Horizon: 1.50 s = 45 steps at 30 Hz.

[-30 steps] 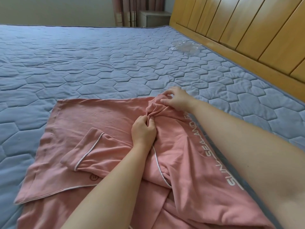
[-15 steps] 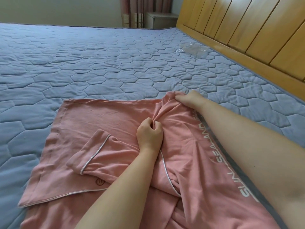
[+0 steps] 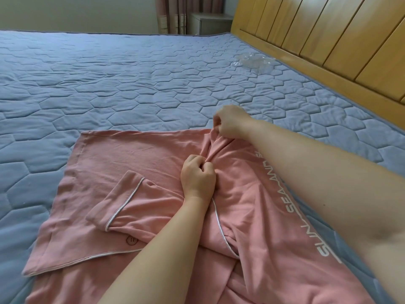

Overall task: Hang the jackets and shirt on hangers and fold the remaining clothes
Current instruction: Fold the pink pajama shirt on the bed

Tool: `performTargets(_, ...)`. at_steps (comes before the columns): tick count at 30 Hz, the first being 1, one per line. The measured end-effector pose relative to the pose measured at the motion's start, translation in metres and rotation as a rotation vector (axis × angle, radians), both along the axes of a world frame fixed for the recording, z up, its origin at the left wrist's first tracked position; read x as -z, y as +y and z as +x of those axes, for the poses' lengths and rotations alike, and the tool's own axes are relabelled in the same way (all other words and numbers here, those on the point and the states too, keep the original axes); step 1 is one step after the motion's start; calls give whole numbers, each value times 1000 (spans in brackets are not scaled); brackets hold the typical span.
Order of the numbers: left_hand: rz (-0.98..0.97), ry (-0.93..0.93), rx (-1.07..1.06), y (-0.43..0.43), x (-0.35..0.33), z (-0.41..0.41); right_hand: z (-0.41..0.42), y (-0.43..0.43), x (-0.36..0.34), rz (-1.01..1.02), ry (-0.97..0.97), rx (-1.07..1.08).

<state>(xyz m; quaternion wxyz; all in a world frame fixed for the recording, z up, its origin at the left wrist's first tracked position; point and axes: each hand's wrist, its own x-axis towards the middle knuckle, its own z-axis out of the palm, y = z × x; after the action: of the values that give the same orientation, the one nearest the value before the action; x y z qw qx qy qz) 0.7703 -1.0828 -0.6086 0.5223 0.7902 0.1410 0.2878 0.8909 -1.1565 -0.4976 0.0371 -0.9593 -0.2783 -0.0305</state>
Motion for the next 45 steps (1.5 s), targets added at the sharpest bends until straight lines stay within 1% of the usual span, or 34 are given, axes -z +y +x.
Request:
performTargets(1,-9,-13,0,0,1,0,0,3,-7,134,56,5)
performTargets(3,-25,-35,4,0,1,1,2,6,-17,440,253,61)
performTargets(4,-29,-38,9,0,0,1,3,9,-20,539,318,94)
performTargets(5,-28,-34,11,0,0,3,6,11,-20,552,311,118)
performTargets(6,-26,-21,7,0,-1,3,9,13,-19,512,246,137)
performTargets(7,-27,-7,-2,-1,-1,4,12,14,-16,488,129,162)
performTargets(8,-34,5,-14,-1,0,4,14,14,-14,527,-22,189)
performTargets(11,-50,2,-36,1,-1,4,7,4,-19,853,-400,258)
performTargets(13,-22,-10,-58,2,-2,4,-6,-8,-15,978,-503,236)
performTargets(15,74,-74,-77,1,-4,3,-23,-23,-2,954,-442,141)
performTargets(16,177,-125,-78,-2,-5,2,-32,-31,6,884,-378,79)
performTargets(18,446,-243,-49,-6,-5,2,-44,-48,22,665,-235,-31)
performTargets(19,539,-268,-9,-7,-4,1,-45,-58,32,523,-175,-84)
performTargets(21,604,-214,59,-9,-1,1,-42,-76,52,238,-43,-145)
performTargets(22,598,-148,61,-10,0,1,-41,-86,60,139,39,-133)
performTargets(24,573,0,50,-11,1,3,-41,-101,66,117,182,-26)
performTargets(25,571,58,60,-12,2,4,-42,-104,65,169,178,32)
performTargets(26,571,97,73,-11,3,6,-42,-105,62,235,116,118)
performTargets(27,565,120,83,-11,3,8,-42,-105,59,300,46,242)
performTargets(28,554,133,91,-10,4,8,-42,-106,54,357,34,388)
performTargets(29,539,133,97,-10,4,8,-44,-109,51,384,110,514)
performTargets(30,519,125,102,-9,5,8,-52,-111,48,377,249,582)
performTargets(31,488,114,103,-8,4,8,-61,-113,51,335,385,594)
performTargets(32,436,106,107,-7,4,8,-68,-117,60,286,434,573)
performTargets(34,241,114,96,-1,3,9,-79,-129,73,325,334,558)
performTargets(35,115,125,73,3,1,10,-80,-135,78,385,255,580)
performTargets(36,-4,131,51,8,-1,12,-79,-140,78,503,242,621)
performTargets(37,-107,140,41,12,-3,12,-78,-144,76,681,302,664)
performTargets(38,-176,150,45,13,-6,11,-79,-146,73,866,417,706)
performTargets(39,-186,161,65,14,-8,9,-82,-148,71,1002,551,738)
performTargets(40,-105,165,91,11,-10,6,-90,-148,69,1068,670,747)
performTargets(42,261,128,113,1,-17,-10,-108,-151,72,1031,806,728)
performTargets(43,455,94,140,-7,-23,-20,-117,-153,72,986,827,728)
performTargets(45,751,131,278,-29,-37,-45,-129,-160,73,917,835,751)
